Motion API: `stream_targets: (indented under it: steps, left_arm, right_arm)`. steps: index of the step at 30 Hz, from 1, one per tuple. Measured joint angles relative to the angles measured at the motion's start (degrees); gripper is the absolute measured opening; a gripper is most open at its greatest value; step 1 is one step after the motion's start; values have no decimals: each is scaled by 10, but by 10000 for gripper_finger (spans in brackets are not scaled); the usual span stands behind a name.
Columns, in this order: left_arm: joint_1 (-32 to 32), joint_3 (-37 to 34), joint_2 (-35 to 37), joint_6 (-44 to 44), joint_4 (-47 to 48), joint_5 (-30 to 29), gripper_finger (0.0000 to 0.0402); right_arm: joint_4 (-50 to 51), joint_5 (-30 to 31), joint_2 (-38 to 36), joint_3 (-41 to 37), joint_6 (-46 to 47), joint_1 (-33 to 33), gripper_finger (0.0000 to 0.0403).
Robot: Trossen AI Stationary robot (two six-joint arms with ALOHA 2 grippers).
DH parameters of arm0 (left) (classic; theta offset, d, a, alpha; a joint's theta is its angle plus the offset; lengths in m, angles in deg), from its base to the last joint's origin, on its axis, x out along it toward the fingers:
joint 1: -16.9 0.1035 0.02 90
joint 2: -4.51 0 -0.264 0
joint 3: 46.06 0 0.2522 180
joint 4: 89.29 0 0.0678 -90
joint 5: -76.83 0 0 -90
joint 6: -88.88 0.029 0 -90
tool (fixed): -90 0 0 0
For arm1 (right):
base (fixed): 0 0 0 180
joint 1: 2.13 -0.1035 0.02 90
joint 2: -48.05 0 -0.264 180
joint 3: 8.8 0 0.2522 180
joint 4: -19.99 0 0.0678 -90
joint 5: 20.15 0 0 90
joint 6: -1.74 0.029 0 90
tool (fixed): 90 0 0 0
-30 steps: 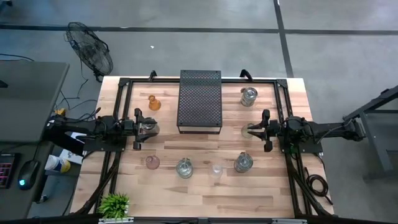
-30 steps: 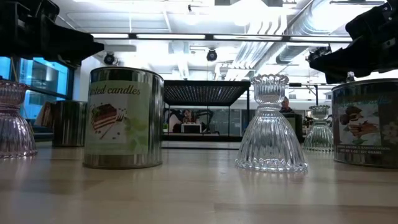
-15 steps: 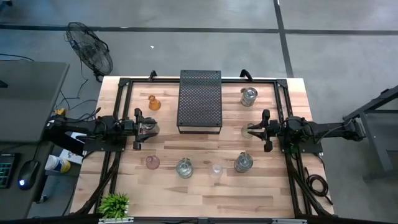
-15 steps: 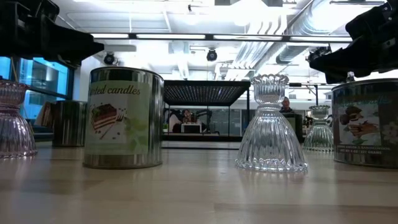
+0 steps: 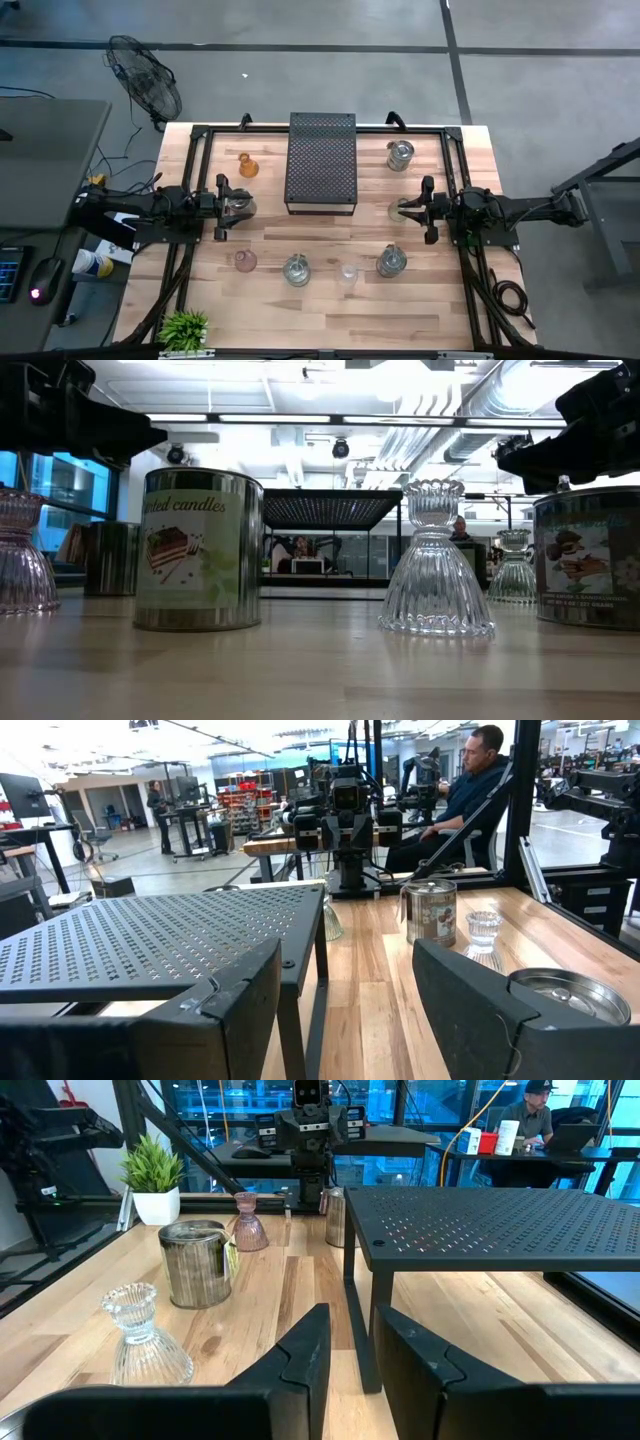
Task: Pick & Place candle stick holders
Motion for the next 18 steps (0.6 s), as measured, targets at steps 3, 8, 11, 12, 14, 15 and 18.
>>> stream_targets:
  steps: [3, 8, 11, 12, 14, 15, 18]
  left_arm:
    - [0, 0, 0, 0, 0, 0, 222]
    - [0, 0, 0, 0, 0, 0, 222]
    - [0, 0, 0, 0, 0, 0, 222]
    - [0, 0, 0, 0, 0, 0, 222]
    - [0, 0, 0, 0, 0, 0, 222]
    - [0, 0, 0, 0, 0, 0, 222]
    - [0, 0, 0, 0, 0, 0, 222]
  right_arm:
    - [0, 0, 0, 0, 3, 0, 74]
    - [0, 0, 0, 0, 5, 0, 74]
    - [0, 12, 0, 0, 8, 1, 74]
    - [0, 25, 0, 0, 17, 1, 74]
    - [-3, 61, 0, 0, 52, 1, 74]
    - [-4, 84, 0, 0, 73, 1, 74]
    - [-5, 127, 0, 1, 99, 1, 74]
